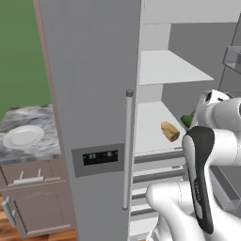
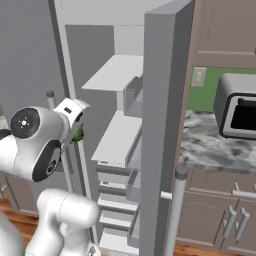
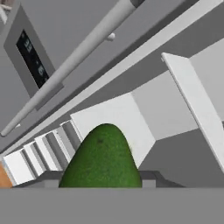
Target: Pick avocado from the fridge and place it on the plate on the counter.
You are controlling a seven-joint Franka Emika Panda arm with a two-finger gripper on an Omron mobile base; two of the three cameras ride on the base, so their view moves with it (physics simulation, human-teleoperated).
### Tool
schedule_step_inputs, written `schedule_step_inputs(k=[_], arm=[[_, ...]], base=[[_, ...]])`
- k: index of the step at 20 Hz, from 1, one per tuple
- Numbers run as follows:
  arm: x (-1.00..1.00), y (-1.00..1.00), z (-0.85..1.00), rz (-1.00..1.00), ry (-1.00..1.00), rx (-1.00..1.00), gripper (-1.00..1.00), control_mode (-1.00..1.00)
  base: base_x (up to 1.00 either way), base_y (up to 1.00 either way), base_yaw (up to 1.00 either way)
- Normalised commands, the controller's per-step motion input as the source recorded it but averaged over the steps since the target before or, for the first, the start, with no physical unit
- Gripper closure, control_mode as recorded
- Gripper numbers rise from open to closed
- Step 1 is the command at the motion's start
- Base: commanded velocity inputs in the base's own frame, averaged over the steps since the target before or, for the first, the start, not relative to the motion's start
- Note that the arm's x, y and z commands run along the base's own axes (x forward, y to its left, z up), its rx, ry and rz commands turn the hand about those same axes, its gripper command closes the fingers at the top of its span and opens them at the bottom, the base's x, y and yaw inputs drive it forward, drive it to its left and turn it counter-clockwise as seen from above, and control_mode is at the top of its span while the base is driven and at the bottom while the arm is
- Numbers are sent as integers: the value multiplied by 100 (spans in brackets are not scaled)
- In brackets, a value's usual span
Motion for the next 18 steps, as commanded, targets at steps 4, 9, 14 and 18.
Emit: schedule_step_inputs(k=[4,9,14,18], arm=[[-16,53,-38,4,0,-26,100,-100],[-4,3,-38,3,0,-12,100,-100],[0,0,-5,0,0,-1,100,-100],[0,0,0,0,0,0,100,-100]], base=[[0,0,0],[0,0,0],[0,0,0],[0,0,0]])
